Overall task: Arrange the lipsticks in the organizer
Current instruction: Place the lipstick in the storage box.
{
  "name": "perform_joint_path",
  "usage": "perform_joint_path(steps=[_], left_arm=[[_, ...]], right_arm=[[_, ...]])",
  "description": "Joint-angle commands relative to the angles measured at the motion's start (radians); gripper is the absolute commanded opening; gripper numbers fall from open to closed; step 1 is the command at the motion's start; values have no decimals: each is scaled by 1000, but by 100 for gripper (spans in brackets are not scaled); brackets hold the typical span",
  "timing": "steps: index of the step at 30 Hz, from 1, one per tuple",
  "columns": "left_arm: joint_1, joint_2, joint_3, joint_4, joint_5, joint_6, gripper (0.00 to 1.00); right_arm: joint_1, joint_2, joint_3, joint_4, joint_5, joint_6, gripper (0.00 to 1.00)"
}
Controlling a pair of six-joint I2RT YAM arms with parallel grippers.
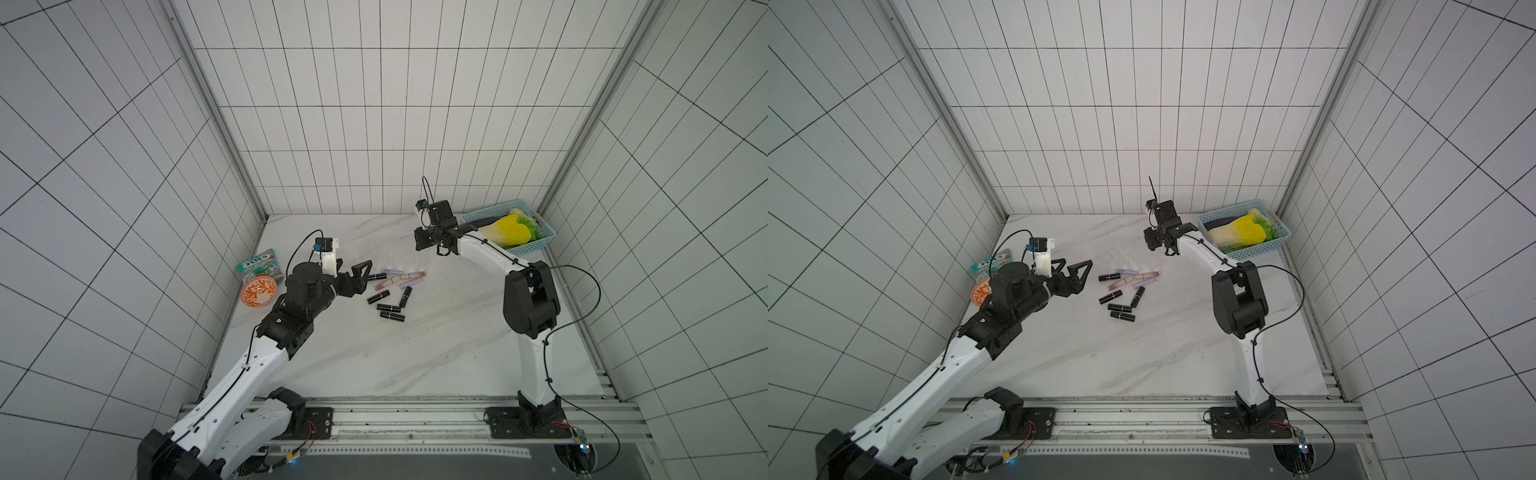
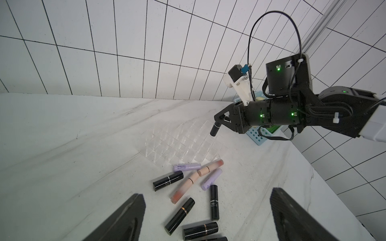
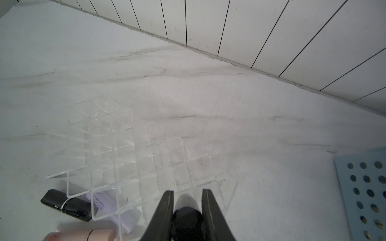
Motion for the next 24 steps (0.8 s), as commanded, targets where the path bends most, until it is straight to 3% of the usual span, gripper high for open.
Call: perform_joint_path(steps=[1,6,13,18,24], left_arm=[[6,-15,-10,23,0,-4,92],[5,-14,-12,23,0,-4,92],[5,-6,-9,20,9,-4,92],[4,7,2,-15,4,-6,92],[5,51,20,-88,-50,-17,92]], right_arm=[[-5,-31,-40,-10,16,-4,19],[-5,-20,-35,-9,17,-4,23],[-6,-46,-35,-17,-7,-2,61],[6,-146,-81,-28,-12,1,64],[31,-358,-204,-149,-28,-2,60]])
